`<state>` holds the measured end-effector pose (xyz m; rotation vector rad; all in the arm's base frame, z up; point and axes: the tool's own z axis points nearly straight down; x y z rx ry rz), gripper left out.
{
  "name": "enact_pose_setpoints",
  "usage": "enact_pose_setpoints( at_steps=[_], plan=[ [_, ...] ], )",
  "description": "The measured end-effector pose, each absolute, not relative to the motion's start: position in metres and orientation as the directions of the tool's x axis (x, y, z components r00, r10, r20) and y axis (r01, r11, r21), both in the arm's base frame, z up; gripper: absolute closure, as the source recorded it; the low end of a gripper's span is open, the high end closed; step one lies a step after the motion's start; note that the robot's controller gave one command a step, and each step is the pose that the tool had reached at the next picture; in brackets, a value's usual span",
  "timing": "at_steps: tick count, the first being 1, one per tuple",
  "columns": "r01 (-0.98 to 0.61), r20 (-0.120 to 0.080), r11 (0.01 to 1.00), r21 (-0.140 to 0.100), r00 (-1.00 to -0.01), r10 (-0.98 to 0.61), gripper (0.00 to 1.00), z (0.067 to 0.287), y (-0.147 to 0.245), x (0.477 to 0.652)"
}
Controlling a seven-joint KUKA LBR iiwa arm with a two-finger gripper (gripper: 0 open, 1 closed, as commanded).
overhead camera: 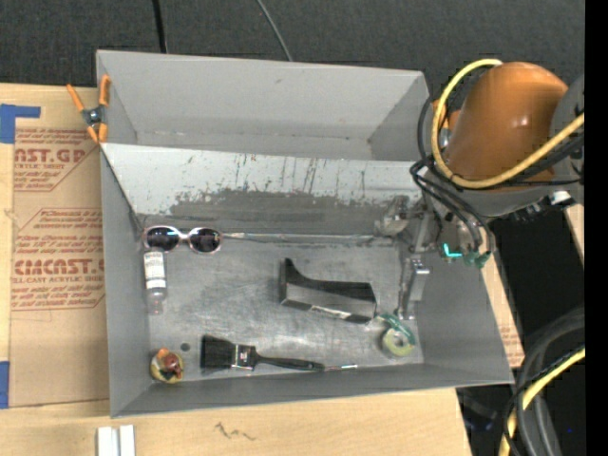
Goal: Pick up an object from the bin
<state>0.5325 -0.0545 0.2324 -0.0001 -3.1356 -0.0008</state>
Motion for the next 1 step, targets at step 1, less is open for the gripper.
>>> enact_pose_setpoints(
  at_steps=[1],
  plan=[
    [-0.001, -0.002, 1.000, 0.000, -1.000, -0.001, 0.00, 0.2365, -0.0543, 0.5341]
  ],
)
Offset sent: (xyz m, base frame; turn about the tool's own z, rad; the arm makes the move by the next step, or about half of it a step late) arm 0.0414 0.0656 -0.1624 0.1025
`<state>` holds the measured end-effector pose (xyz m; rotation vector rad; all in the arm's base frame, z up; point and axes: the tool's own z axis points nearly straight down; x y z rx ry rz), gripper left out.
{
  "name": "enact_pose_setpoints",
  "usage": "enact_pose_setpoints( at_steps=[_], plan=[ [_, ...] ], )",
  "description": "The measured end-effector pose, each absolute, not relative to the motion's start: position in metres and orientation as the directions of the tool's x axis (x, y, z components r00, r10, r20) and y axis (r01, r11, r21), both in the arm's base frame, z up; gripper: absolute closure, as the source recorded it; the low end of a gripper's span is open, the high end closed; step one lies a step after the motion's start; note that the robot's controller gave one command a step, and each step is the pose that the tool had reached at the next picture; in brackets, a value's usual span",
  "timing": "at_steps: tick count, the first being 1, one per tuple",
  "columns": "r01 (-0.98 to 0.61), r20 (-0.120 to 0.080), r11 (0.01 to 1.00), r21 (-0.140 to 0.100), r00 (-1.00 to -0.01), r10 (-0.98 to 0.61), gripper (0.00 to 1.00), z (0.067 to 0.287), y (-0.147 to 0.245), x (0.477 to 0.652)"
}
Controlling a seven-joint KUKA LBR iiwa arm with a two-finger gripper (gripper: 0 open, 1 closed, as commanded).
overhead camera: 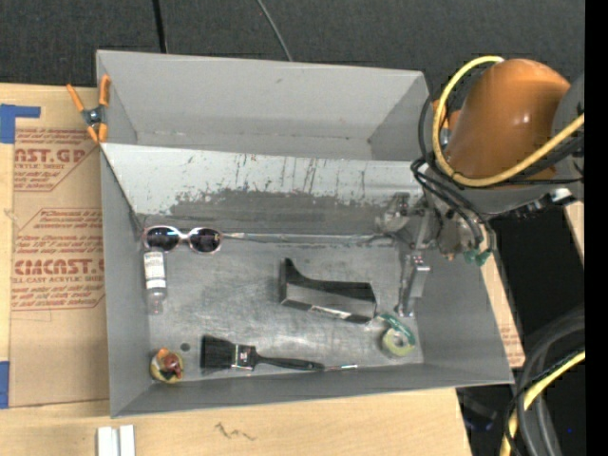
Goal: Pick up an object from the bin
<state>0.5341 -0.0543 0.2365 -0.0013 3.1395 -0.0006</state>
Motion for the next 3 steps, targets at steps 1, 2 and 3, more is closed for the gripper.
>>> enact_pose_setpoints(
  at_steps=[1, 2, 3],
  plan=[
    [0.042, -0.008, 0.999, 0.001, -0.999, 0.042, 0.00, 0.173, -0.028, 0.551],
    [0.090, -0.004, 0.996, 0.003, -0.996, 0.090, 0.00, 0.161, 0.013, 0.579],
    [0.155, -0.002, 0.988, 0.001, -0.988, 0.155, 0.00, 0.127, 0.022, 0.558]
  ],
)
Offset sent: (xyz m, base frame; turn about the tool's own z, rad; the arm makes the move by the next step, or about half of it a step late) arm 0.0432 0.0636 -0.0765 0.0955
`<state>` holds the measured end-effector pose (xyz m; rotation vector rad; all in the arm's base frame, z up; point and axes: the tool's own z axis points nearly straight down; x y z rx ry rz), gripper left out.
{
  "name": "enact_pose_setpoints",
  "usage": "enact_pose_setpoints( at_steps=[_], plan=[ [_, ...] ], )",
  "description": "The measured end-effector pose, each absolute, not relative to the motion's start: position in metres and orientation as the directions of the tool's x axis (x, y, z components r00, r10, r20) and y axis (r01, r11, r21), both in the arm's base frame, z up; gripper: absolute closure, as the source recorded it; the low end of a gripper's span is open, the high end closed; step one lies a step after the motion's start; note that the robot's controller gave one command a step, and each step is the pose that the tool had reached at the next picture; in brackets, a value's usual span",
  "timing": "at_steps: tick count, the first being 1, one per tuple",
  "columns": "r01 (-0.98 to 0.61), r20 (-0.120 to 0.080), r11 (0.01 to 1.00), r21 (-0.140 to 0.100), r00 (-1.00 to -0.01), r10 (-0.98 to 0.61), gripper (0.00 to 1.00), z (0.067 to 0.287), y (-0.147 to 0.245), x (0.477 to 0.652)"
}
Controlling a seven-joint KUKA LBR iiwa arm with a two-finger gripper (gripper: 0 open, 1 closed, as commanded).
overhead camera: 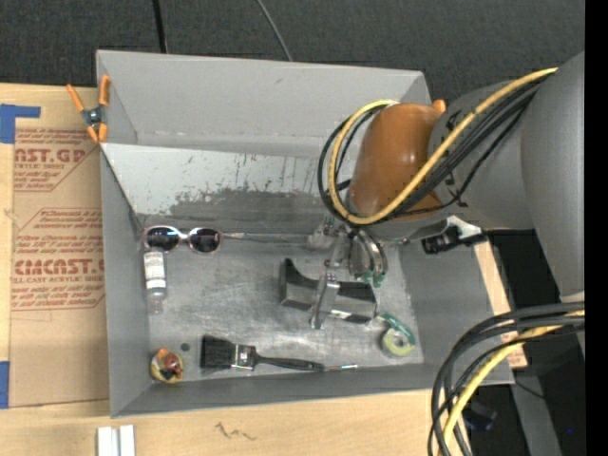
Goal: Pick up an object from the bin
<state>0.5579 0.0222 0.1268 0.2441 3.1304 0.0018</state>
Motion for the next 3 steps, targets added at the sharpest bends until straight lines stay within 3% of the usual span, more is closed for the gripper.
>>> enact_pose_setpoints(
  at_steps=[1, 2, 3],
  plan=[
    [0.343, -0.002, 0.939, 0.001, -0.939, 0.343, 0.00, 0.070, 0.011, 0.563],
    [0.275, -0.015, 0.961, 0.003, -0.961, 0.275, 1.00, 0.073, 0.016, 0.547],
    [0.275, -0.015, 0.961, 0.003, -0.961, 0.275, 1.00, 0.073, 0.016, 0.547]
  ],
)
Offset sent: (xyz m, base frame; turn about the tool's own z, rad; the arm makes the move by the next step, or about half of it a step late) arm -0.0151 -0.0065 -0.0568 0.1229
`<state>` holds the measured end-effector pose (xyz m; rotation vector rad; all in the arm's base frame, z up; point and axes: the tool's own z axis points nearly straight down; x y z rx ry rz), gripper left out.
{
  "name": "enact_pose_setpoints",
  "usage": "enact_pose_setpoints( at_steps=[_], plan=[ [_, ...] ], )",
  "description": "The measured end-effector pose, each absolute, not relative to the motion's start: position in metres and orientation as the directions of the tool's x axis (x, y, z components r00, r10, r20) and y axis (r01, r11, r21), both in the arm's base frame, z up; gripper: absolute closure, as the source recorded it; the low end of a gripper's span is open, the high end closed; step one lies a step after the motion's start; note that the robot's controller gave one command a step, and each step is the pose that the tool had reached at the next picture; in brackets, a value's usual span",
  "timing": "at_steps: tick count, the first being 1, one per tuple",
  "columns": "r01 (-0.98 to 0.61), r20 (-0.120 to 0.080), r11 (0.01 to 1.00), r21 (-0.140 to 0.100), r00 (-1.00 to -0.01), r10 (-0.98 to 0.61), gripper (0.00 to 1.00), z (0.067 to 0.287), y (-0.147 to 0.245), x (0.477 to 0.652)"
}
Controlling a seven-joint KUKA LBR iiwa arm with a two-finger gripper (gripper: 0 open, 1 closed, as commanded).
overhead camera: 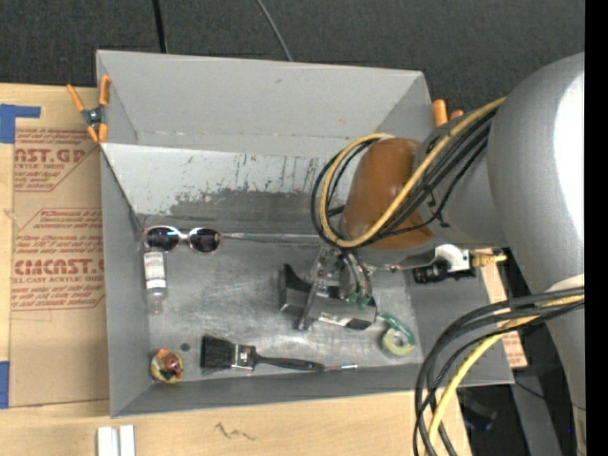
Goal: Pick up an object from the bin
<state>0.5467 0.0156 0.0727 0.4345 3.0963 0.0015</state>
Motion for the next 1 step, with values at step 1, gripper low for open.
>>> enact_pose_setpoints(
  at_steps=[1],
  plan=[
    [0.275, -0.009, 0.962, 0.002, -0.962, 0.275, 1.00, 0.0748, 0.0156, 0.5457]
  ],
)
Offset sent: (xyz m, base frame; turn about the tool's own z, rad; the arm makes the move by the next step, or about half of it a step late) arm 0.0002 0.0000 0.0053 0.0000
